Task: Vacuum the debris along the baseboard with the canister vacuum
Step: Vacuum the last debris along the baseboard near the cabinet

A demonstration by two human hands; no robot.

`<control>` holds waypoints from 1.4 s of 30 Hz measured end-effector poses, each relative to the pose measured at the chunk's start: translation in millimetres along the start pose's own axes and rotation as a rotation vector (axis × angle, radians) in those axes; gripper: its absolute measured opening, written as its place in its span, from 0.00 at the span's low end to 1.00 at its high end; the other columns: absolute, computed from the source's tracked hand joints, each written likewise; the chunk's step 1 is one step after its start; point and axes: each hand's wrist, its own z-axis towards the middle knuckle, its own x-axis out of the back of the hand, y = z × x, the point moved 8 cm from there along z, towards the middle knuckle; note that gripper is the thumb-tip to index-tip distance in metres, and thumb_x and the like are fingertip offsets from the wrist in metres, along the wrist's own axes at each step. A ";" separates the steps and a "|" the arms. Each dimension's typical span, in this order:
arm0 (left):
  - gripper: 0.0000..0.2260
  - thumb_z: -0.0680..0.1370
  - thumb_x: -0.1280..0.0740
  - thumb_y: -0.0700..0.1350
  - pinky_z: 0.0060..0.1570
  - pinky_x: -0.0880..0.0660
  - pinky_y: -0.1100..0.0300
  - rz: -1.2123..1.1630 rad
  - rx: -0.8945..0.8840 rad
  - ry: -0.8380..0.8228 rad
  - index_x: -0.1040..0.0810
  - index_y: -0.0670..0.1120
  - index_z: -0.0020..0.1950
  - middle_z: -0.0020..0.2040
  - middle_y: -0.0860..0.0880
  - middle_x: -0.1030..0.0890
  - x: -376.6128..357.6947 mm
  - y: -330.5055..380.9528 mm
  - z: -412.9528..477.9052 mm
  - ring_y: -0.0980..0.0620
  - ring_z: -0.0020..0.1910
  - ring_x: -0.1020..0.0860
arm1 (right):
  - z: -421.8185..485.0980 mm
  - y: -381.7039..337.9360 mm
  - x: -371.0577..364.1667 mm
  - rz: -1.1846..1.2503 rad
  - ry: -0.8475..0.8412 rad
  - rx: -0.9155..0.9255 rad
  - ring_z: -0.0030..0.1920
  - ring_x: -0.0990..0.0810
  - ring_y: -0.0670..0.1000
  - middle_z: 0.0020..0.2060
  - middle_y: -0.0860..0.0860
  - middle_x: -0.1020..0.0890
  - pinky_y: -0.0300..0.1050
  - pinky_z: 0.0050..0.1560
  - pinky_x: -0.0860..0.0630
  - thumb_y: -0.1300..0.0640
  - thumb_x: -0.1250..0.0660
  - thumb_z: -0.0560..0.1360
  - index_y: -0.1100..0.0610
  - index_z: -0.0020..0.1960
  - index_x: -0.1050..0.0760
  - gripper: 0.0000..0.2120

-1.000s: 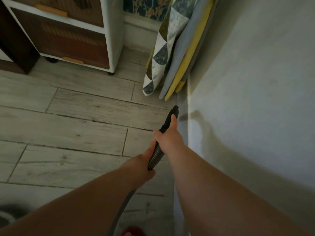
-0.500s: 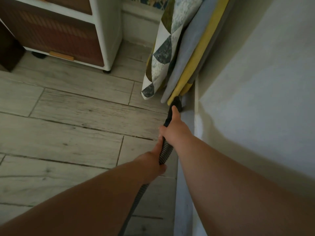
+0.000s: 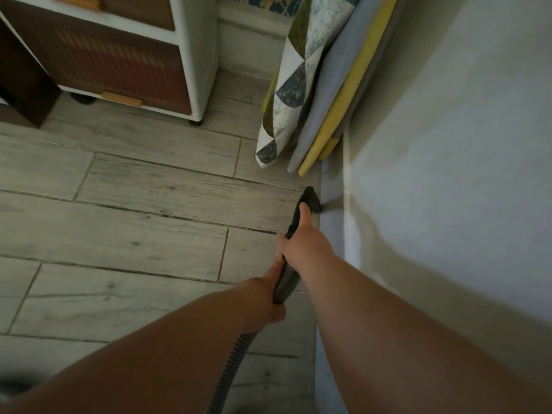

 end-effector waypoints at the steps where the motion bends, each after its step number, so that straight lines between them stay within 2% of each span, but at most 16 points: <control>1: 0.43 0.78 0.38 0.44 0.45 0.19 0.58 0.001 -0.004 -0.012 0.71 0.60 0.74 0.44 0.49 0.24 -3.8 -3.2 -5.5 0.51 0.40 0.21 | -6.9 2.7 -4.0 0.015 -0.009 -0.012 0.37 0.23 0.54 0.43 0.55 0.26 0.51 0.45 0.21 0.52 0.37 0.78 0.40 0.77 0.66 0.43; 3: 0.43 0.78 0.38 0.44 0.44 0.19 0.57 -0.005 -0.005 -0.044 0.71 0.60 0.74 0.43 0.50 0.25 -14.5 -10.0 -17.8 0.52 0.39 0.22 | -21.5 9.1 -13.3 0.031 -0.027 -0.034 0.37 0.24 0.54 0.43 0.56 0.26 0.51 0.44 0.22 0.53 0.37 0.78 0.40 0.77 0.66 0.43; 7: 0.43 0.78 0.37 0.44 0.48 0.20 0.55 0.019 -0.004 -0.101 0.70 0.59 0.74 0.52 0.45 0.23 -42.5 -25.4 -46.1 0.50 0.44 0.21 | -56.8 24.1 -36.5 0.047 -0.038 -0.044 0.35 0.25 0.52 0.42 0.54 0.27 0.48 0.40 0.25 0.53 0.37 0.78 0.41 0.78 0.65 0.43; 12: 0.43 0.78 0.36 0.46 0.38 0.22 0.63 0.040 -0.074 -0.135 0.69 0.57 0.75 0.50 0.48 0.26 -79.0 -50.4 -78.1 0.55 0.37 0.24 | -102.5 47.5 -67.5 0.099 -0.045 -0.078 0.42 0.23 0.55 0.55 0.59 0.21 0.48 0.45 0.24 0.53 0.38 0.78 0.43 0.78 0.66 0.42; 17: 0.42 0.78 0.37 0.45 0.27 0.30 0.74 0.128 -0.142 -0.156 0.68 0.55 0.76 0.43 0.51 0.25 -129.7 -69.3 -119.8 0.59 0.31 0.27 | -157.8 85.0 -105.5 0.156 -0.053 -0.107 0.46 0.20 0.57 0.53 0.60 0.21 0.50 0.49 0.22 0.54 0.39 0.79 0.44 0.78 0.67 0.42; 19: 0.42 0.78 0.36 0.45 0.31 0.25 0.70 0.114 -0.127 -0.196 0.68 0.56 0.76 0.49 0.48 0.24 -155.1 -79.4 -137.5 0.58 0.32 0.26 | -180.8 101.2 -124.1 0.159 -0.060 -0.124 0.42 0.21 0.56 0.49 0.59 0.21 0.49 0.45 0.23 0.55 0.39 0.78 0.44 0.78 0.67 0.42; 21: 0.42 0.78 0.36 0.44 0.35 0.23 0.63 0.085 -0.087 -0.241 0.68 0.57 0.76 0.54 0.46 0.24 -178.1 -88.3 -158.1 0.55 0.33 0.25 | -203.7 112.4 -141.2 0.166 -0.081 -0.121 0.41 0.23 0.55 0.50 0.60 0.21 0.48 0.42 0.25 0.55 0.38 0.78 0.44 0.79 0.67 0.43; 24: 0.41 0.78 0.37 0.43 0.35 0.23 0.63 0.087 -0.061 -0.265 0.67 0.57 0.76 0.51 0.47 0.25 -211.3 -100.9 -187.5 0.55 0.32 0.25 | -234.1 132.7 -167.6 0.151 -0.062 -0.115 0.42 0.23 0.54 0.52 0.59 0.20 0.47 0.40 0.26 0.55 0.38 0.78 0.45 0.79 0.66 0.42; 27: 0.41 0.78 0.38 0.43 0.36 0.22 0.62 0.103 -0.040 -0.260 0.67 0.58 0.76 0.49 0.47 0.24 -238.3 -111.7 -207.8 0.54 0.34 0.25 | -256.3 149.4 -188.6 0.108 -0.072 -0.125 0.36 0.25 0.52 0.45 0.57 0.22 0.45 0.36 0.29 0.54 0.38 0.78 0.45 0.79 0.67 0.43; 28: 0.41 0.78 0.38 0.43 0.35 0.23 0.62 0.101 -0.032 -0.251 0.67 0.58 0.76 0.50 0.47 0.24 -246.8 -114.2 -212.2 0.54 0.34 0.25 | -262.0 155.1 -193.8 0.098 -0.072 -0.126 0.36 0.25 0.52 0.45 0.57 0.22 0.46 0.37 0.28 0.54 0.38 0.78 0.45 0.79 0.67 0.43; 30: 0.40 0.79 0.38 0.43 0.34 0.23 0.63 0.100 -0.025 -0.239 0.66 0.57 0.76 0.51 0.47 0.25 -264.1 -118.6 -225.2 0.54 0.33 0.25 | -277.6 165.7 -204.5 0.089 -0.085 -0.110 0.42 0.22 0.55 0.51 0.59 0.22 0.48 0.43 0.24 0.54 0.39 0.78 0.46 0.79 0.67 0.43; 32: 0.40 0.79 0.37 0.44 0.37 0.22 0.60 0.109 -0.036 -0.232 0.65 0.57 0.77 0.51 0.47 0.26 -281.1 -124.1 -234.9 0.54 0.34 0.24 | -291.4 175.1 -214.4 0.076 -0.109 -0.095 0.51 0.21 0.57 0.56 0.61 0.22 0.50 0.52 0.22 0.55 0.39 0.79 0.47 0.78 0.68 0.43; 33: 0.40 0.78 0.37 0.44 0.40 0.21 0.59 0.112 -0.036 -0.235 0.65 0.57 0.77 0.51 0.47 0.25 -292.0 -126.9 -241.1 0.54 0.35 0.24 | -300.2 183.1 -220.2 0.079 -0.114 -0.090 0.51 0.21 0.57 0.56 0.61 0.23 0.50 0.53 0.23 0.56 0.39 0.78 0.47 0.78 0.69 0.43; 36: 0.39 0.78 0.37 0.44 0.41 0.21 0.58 0.103 -0.026 -0.225 0.63 0.57 0.77 0.54 0.45 0.25 -326.6 -138.5 -256.1 0.51 0.38 0.22 | -322.9 205.4 -241.0 0.064 -0.105 -0.077 0.44 0.25 0.56 0.53 0.60 0.23 0.48 0.46 0.25 0.56 0.39 0.78 0.45 0.78 0.69 0.43; 39: 0.40 0.79 0.37 0.45 0.36 0.22 0.62 0.068 -0.009 -0.229 0.66 0.57 0.76 0.59 0.44 0.25 -367.4 -149.2 -276.2 0.53 0.36 0.23 | -349.3 228.2 -266.8 0.017 -0.110 -0.048 0.47 0.22 0.57 0.55 0.61 0.23 0.48 0.46 0.23 0.56 0.39 0.78 0.45 0.78 0.69 0.43; 42: 0.40 0.79 0.37 0.46 0.34 0.23 0.65 0.040 0.006 -0.245 0.66 0.57 0.76 0.56 0.47 0.27 -397.8 -161.1 -294.9 0.53 0.36 0.24 | -371.5 246.1 -289.1 0.005 -0.128 -0.035 0.46 0.22 0.56 0.54 0.62 0.23 0.48 0.45 0.24 0.55 0.39 0.78 0.46 0.78 0.69 0.43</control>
